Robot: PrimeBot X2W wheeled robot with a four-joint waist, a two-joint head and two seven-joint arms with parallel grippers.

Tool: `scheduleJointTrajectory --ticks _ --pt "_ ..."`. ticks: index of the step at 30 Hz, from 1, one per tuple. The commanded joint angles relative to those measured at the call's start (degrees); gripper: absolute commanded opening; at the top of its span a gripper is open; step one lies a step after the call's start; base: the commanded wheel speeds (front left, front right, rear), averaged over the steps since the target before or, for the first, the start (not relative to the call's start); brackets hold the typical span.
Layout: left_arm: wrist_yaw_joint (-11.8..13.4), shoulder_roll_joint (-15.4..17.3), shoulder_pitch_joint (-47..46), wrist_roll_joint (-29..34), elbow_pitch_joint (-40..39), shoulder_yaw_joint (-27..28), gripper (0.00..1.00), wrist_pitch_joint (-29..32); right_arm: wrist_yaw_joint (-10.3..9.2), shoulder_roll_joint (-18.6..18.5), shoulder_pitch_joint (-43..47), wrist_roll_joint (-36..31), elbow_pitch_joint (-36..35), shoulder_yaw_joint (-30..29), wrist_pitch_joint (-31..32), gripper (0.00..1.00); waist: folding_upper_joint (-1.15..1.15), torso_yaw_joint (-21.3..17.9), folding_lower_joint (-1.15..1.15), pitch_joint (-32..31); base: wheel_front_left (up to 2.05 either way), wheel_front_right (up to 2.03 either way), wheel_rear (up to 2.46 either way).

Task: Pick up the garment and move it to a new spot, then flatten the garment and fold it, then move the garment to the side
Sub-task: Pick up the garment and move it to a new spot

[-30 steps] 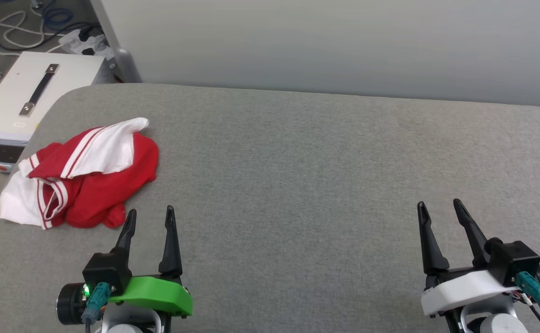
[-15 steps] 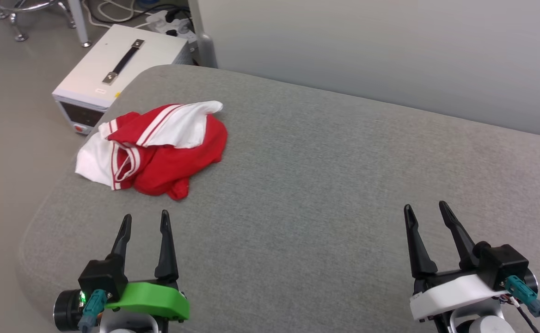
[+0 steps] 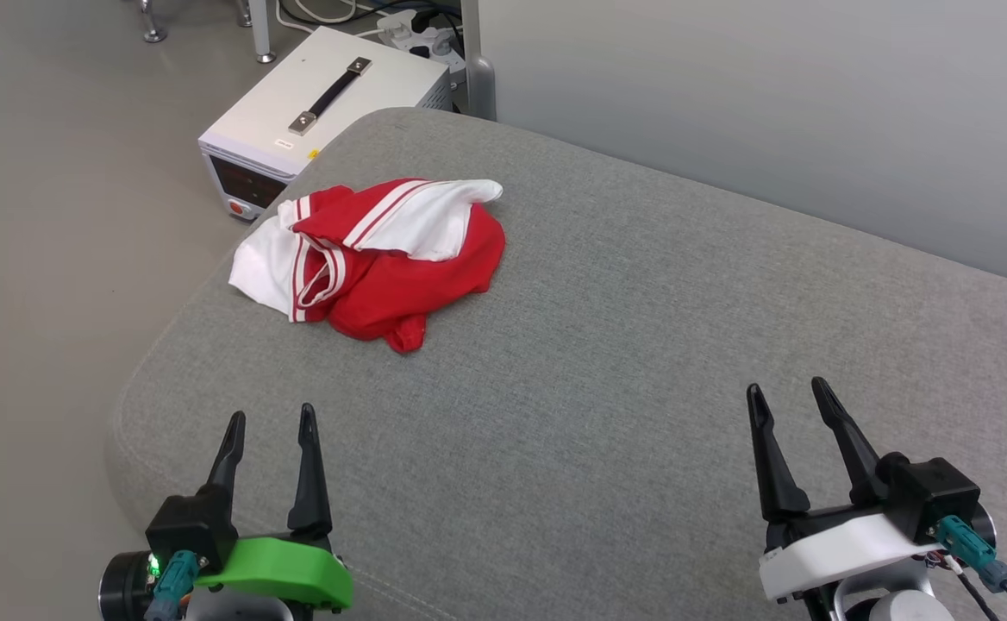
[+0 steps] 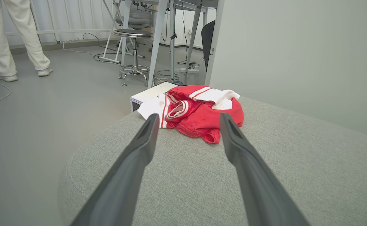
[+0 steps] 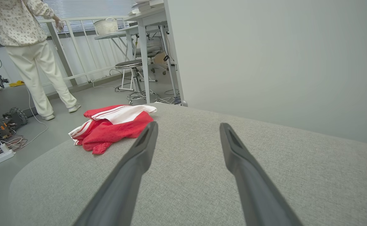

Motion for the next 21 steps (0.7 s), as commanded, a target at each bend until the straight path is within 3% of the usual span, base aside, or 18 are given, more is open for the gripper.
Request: scheduleJointTrajectory --ticks 1,8,16,21 --pt "-0.27 -0.30 0.41 -0.50 -0.36 -0.09 1.00 -0.34 -0.06 -0.11 0.64 0.47 0.07 -0.04 -0.28 1.00 0.00 0.17 0.00 0.10 0.00 0.00 0.00" --pt "-1.09 -0.30 0.73 -1.36 -0.09 -0.04 1.00 -0.34 -0.06 -0.11 0.38 0.13 0.17 -0.02 -0.28 1.00 0.00 -0.43 0.00 0.70 0.00 0.00 0.00" --pt "-4.74 -0.09 -3.78 -1.20 4.21 2.12 1.00 -0.34 -0.06 -0.11 -1.98 -2.25 -1.41 -0.41 -0.28 1.00 0.00 -4.19 0.00 6.19 0.00 0.00 0.00" --pt "-7.04 4.20 -13.28 -0.57 12.31 1.46 1.00 -0.34 -0.06 -0.11 -4.25 -5.31 -3.39 -0.72 -0.28 1.00 0.00 -7.34 0.00 12.22 0.00 0.00 0.00"
